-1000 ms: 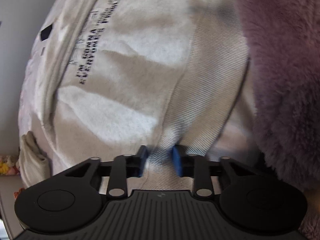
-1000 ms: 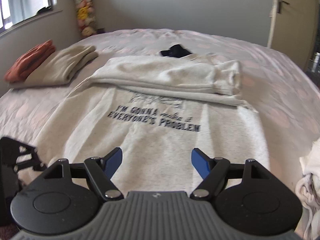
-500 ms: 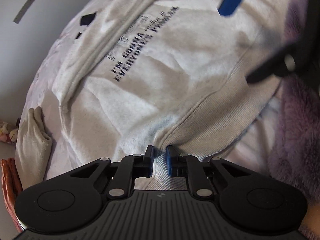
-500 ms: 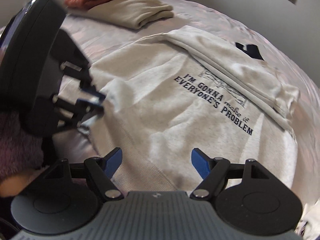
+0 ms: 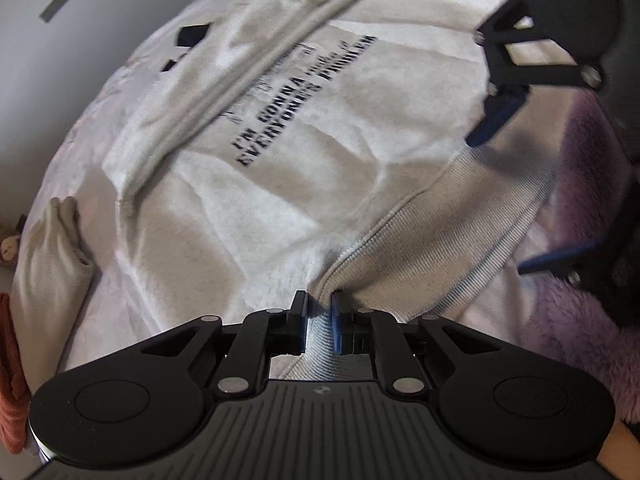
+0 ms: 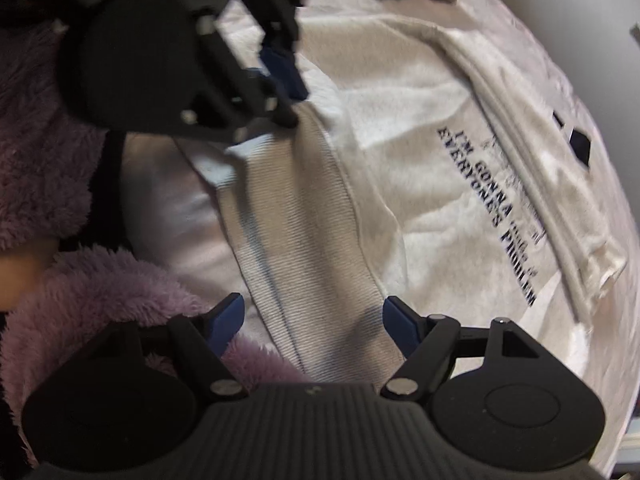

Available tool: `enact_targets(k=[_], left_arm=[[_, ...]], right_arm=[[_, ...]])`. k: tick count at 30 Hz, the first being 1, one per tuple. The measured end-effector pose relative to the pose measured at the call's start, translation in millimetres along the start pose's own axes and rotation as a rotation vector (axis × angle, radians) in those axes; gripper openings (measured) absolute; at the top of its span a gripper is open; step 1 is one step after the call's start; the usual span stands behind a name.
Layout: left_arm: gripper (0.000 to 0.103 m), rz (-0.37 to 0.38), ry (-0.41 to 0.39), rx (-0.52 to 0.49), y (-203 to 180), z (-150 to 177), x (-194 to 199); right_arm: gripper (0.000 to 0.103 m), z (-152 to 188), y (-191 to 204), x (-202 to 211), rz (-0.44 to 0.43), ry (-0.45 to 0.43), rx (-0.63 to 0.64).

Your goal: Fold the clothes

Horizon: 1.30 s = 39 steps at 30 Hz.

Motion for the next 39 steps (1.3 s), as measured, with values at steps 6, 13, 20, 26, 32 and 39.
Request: enact_targets(k=[6,13,20,26,32,39], left_arm=[[0.037,0.098,0.071,-0.084,-16.6,7.2,-6.4],[0.053,0.102,0.152,-0.223,-38.4,19.4,-16.8],[0.057,0.034,0.198,-0.274,-41.9,24.5,-25.8],[0.045,-0.031,0.181,-0.225,-31.4,21.3,-22.6],[0.013,-0.08,0.145,-0.107,-9.6,4.5,-13.8],[0.01,-0.096,0.053,0.016,23.1,-24.7,2.5]], right_arm=[[0.077,7.4,-13.6,-18.6,-0.148,0.059,-0.129],[0.072,4.8,-13.2,-34.3,-0.127,0.127,-0.142],[0.034,12.5,-13.1,-23.7,0.001,0.078,-0.164],[0.011,26.0,-29.2,-0.8,0.081,-0.057,-0.311],[0.011,31.7,-45.1,9.6,0.09,-0.148,-0.415],[0.042,26.1,-36.2,9.5,0.082,-0.145,-0.357]])
Point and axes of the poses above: each gripper's, at about its wrist camera, not at the fingertips, and x roughly against the way its jaws point, y to its left, z to its underside, the point moved 4 cm from there along -x, roughly the way its jaws point, and after that the axes turned 15 degrees about x, right-handed, at the moved point
